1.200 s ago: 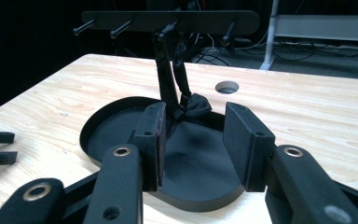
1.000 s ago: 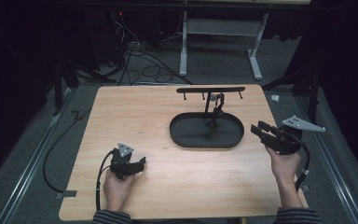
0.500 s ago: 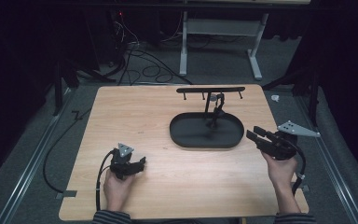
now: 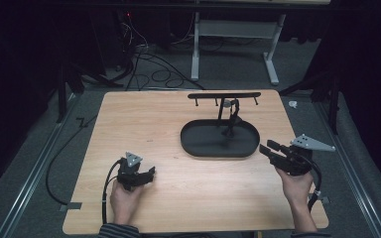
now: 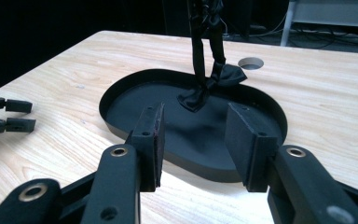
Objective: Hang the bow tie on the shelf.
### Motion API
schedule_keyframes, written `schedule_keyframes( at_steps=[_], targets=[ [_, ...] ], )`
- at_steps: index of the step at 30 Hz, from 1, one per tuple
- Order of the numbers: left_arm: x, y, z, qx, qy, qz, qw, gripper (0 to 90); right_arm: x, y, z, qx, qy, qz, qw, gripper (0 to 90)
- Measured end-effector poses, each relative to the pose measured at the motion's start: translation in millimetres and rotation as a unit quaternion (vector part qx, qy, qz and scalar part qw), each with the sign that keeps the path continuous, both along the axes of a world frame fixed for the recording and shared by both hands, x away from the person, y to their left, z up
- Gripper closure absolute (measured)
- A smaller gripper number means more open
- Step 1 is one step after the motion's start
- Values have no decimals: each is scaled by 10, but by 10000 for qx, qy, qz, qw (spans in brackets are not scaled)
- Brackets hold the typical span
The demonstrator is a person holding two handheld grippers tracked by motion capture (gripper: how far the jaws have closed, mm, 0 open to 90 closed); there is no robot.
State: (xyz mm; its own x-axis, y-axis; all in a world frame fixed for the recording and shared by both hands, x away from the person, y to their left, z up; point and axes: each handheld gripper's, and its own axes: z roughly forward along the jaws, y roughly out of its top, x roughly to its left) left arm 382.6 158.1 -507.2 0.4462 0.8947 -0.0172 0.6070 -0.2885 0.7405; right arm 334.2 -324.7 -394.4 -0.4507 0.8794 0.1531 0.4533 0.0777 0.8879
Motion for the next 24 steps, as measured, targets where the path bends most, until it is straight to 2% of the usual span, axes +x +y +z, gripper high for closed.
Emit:
schedule_keyframes(
  at_steps=[24],
  targets=[
    [0, 0, 0, 3, 1, -1, 10000, 275, -74, 124, -226, 135, 195, 184, 9995, 594]
  ],
)
